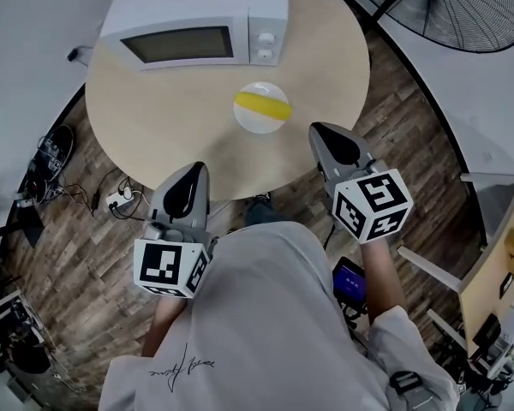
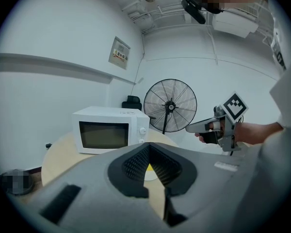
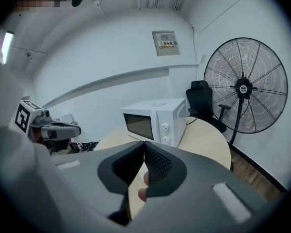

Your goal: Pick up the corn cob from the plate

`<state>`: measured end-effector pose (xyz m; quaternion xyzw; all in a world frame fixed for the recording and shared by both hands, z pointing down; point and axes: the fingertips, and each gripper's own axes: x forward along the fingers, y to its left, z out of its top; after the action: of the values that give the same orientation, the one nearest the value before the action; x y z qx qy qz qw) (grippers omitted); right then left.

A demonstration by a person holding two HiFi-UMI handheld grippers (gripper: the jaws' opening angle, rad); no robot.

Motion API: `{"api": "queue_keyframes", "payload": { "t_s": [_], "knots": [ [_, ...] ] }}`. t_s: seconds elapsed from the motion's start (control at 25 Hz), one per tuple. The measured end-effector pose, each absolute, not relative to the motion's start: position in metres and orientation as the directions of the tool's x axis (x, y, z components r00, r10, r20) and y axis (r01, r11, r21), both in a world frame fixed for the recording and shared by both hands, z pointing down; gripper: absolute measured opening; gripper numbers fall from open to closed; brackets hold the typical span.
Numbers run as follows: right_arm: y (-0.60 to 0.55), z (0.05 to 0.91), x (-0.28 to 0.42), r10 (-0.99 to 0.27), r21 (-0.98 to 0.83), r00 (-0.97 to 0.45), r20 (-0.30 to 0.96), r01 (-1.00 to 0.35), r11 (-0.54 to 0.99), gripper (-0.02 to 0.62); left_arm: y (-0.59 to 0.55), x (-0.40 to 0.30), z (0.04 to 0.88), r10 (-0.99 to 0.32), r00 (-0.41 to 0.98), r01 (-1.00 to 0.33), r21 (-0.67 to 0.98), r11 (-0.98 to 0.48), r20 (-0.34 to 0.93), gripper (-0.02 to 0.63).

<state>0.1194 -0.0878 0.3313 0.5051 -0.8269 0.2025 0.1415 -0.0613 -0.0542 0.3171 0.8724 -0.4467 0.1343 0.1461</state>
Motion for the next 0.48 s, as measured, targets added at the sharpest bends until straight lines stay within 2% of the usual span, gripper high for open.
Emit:
{"api": "queue_keyframes", "payload": {
  "t_s": [0.48],
  "knots": [
    [-0.128, 0.367, 0.125, -0.714, -0.216, -0.505, 0.484, -0.86, 0.462, 0.041, -0.078, -0.052, 0.321, -0.773, 0.515, -0.854, 0.145, -0.499, 0.371, -0.006]
  ]
}}
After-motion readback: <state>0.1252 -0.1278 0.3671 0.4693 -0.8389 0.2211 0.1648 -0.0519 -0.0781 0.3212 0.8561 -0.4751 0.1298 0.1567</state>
